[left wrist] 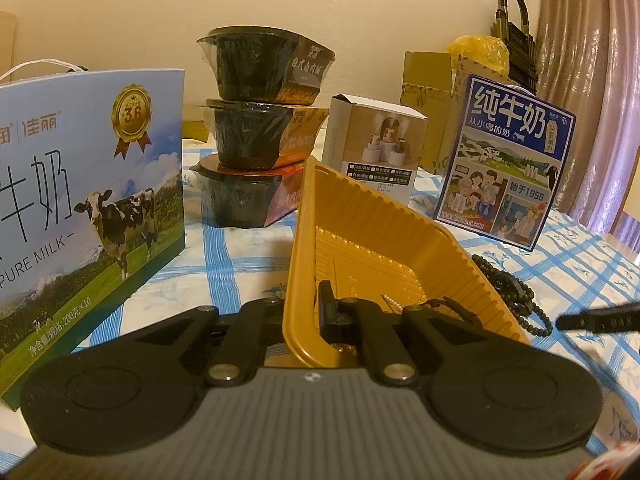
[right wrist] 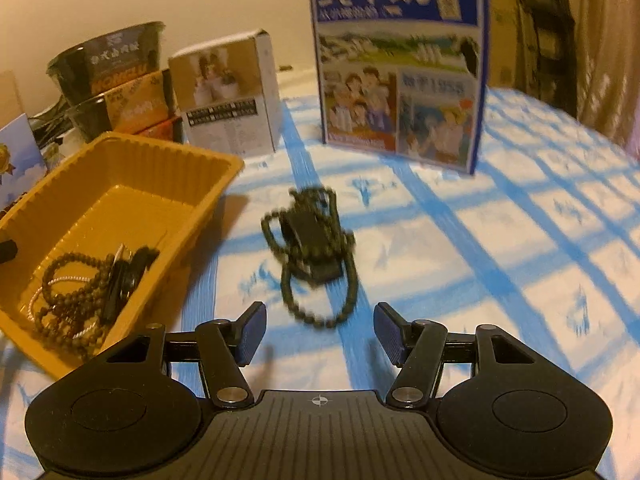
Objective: Organize jewelry
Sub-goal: 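Move the open right tool to the green bead necklace on the cloth, then close the right tool on the green bead necklace and lift it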
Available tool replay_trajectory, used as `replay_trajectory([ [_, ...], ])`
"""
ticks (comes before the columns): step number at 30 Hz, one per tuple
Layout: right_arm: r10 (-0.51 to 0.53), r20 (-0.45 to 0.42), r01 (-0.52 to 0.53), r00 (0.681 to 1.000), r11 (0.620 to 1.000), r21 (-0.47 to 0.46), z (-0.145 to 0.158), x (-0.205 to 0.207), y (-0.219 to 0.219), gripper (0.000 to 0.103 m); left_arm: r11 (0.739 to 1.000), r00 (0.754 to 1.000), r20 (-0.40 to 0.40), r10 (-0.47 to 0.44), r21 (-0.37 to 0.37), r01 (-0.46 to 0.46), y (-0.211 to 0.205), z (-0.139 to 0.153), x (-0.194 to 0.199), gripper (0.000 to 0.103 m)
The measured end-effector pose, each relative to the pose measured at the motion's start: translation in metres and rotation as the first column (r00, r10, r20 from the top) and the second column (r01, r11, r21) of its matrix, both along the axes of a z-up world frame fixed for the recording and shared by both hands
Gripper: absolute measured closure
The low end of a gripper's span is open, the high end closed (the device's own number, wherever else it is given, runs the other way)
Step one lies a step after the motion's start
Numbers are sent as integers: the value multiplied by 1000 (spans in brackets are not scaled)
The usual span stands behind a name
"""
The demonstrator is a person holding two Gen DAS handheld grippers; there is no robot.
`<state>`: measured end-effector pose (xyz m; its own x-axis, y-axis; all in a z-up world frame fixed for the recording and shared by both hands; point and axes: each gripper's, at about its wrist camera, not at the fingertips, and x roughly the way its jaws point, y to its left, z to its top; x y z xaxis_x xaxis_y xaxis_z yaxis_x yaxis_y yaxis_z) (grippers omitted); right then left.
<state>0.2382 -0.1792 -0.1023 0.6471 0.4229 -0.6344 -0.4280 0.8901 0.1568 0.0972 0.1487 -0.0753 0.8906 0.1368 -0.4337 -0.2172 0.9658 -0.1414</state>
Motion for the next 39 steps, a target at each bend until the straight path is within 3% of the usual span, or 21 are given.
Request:
replay_trajectory([
  [2, 19, 41, -18, 999, 1000, -10, 3, 7, 5, 45, 1000, 1000, -1, 0, -1, 0, 0, 0, 0, 96],
  [4, 48, 56, -48, 997, 999, -11, 4, 16, 10, 58, 1000, 1000, -3, 1, -1, -1, 1, -2, -1, 96],
  [16, 146, 78, -138, 986, 985, -102, -9, 62, 47, 65, 1000, 1000, -5, 1, -1, -1, 2, -4, -1, 96],
  [23, 141, 65, -131, 988, 983, -132, -18, 77, 60, 69, 1000, 1000, -6, 1, -1, -1, 1, -4, -1, 96],
  [26, 142, 59, -131, 988, 979, -156, -21, 81, 62, 78, 1000, 1000, -5, -1, -1, 1, 1, -4, -2, 96],
  [31, 153, 64, -142, 986, 979, -148, -18, 77, 54, 83, 1000, 1000, -5, 0, -1, 0, 0, -4, -2, 96],
  [39, 69, 64, -70, 996, 997, 16, 7, 70, 20, 83, 1000, 1000, -6, 0, 1, 0, -1, -4, -2, 96],
])
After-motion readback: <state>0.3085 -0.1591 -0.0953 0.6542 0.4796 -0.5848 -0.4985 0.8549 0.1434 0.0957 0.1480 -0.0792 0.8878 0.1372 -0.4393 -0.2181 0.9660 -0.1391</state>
